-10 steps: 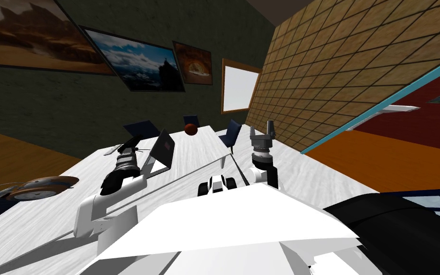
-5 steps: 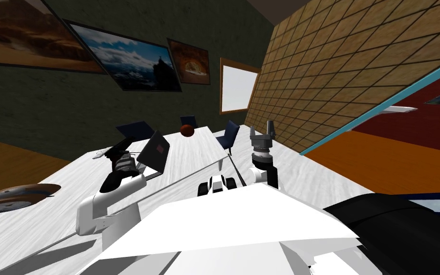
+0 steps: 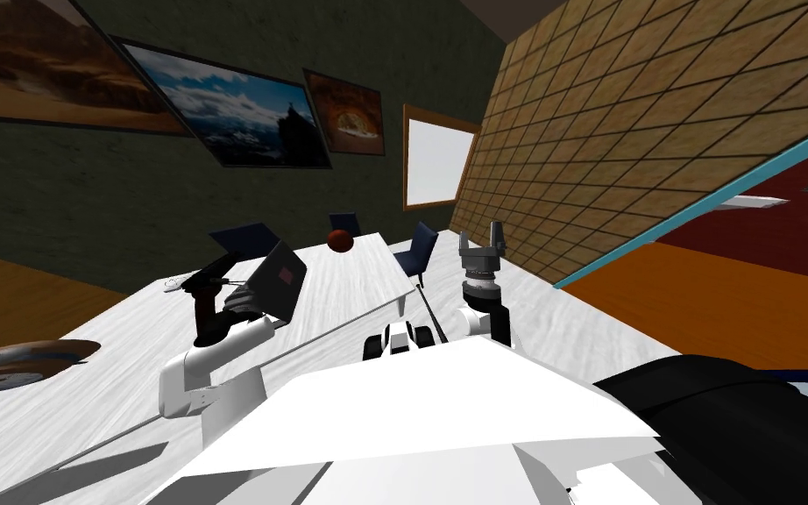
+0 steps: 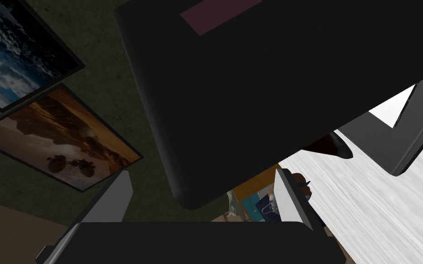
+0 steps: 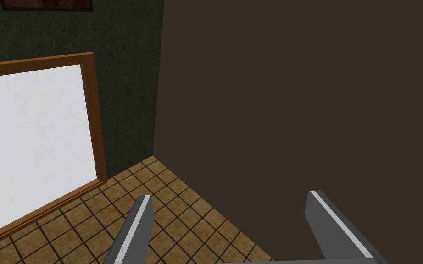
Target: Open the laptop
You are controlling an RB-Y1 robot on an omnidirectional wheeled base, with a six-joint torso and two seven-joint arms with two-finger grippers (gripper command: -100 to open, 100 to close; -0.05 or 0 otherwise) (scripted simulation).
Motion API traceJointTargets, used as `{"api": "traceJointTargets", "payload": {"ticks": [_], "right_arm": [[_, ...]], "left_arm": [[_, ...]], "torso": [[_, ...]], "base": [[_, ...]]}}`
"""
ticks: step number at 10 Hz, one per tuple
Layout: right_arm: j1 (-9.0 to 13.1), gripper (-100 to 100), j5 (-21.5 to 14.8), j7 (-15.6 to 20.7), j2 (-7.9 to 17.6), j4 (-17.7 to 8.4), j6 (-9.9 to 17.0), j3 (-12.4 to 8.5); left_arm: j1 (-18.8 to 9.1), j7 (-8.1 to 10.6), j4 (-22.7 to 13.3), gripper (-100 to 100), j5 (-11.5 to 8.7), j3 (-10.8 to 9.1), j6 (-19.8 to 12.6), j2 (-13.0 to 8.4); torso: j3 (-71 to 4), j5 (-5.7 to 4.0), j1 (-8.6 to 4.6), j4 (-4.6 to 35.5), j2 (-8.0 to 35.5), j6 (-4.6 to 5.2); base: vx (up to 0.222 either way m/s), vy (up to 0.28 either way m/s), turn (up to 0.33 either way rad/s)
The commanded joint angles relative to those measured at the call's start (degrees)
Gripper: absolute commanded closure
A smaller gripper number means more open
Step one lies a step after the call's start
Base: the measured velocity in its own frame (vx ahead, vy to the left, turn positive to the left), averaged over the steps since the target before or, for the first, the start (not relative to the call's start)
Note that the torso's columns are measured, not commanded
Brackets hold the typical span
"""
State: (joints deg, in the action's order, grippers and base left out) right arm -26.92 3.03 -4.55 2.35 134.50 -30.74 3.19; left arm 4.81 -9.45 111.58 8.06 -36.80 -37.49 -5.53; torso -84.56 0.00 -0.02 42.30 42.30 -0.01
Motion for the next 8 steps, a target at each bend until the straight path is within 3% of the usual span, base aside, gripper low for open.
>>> {"api": "traceJointTargets", "payload": {"ticks": [1,2,3,4,5,6,8], "right_arm": [[0.01,0,0.00,0.00,0.00,0.00,0.00,0.00],[0.01,0,0.00,0.00,0.00,0.00,0.00,0.00],[0.00,0,0.00,0.00,0.00,0.00,0.00,0.00],[0.01,0,0.00,0.00,0.00,0.00,0.00,0.00],[0.01,0,0.00,0.00,0.00,0.00,0.00,0.00],[0.00,0,0.00,0.00,0.00,0.00,0.00,0.00],[0.01,0,0.00,0.00,0.00,0.00,0.00,0.00]], "left_arm": [[-0.32,-0.68,-4.12,-100,-2.97,1.19,1.54,-2.34],[-2.71,-1.81,-5.94,-100,-5.70,3.56,4.06,-5.18],[-2.71,-1.81,-8.32,-100,-6.97,3.56,4.28,-6.59],[-2.71,-1.81,-10.38,-100,-7.19,3.56,4.28,-6.59],[-5.10,-2.94,-12.68,-100,-9.50,5.93,7.03,-9.03],[-5.10,-2.94,-14.07,-100,-11.39,5.93,7.03,-10.85],[-5.10,-2.94,-16.90,-100,-11.42,5.93,7.03,-10.85]], "torso": [[-0.02,-0.03,-0.06,-0.02,-0.02,0.01],[0.00,0.01,0.09,-0.01,0.01,0.02],[-0.05,-0.02,-0.03,-0.01,-0.09,0.04],[-0.04,-0.02,-0.01,-0.03,-0.06,0.02],[0.01,0.03,0.13,-0.01,0.01,0.02],[-0.02,-0.01,0.00,0.00,-0.02,-0.01],[0.02,0.02,0.10,-0.01,0.03,0.01]], "base": [[0.016,-0.040,-0.004],[0.032,-0.081,0.159],[0.028,-0.084,0.111],[0.010,-0.038,0.007],[0.026,-0.073,0.184],[0.025,-0.084,0.102],[0.003,-0.026,-0.010]]}}
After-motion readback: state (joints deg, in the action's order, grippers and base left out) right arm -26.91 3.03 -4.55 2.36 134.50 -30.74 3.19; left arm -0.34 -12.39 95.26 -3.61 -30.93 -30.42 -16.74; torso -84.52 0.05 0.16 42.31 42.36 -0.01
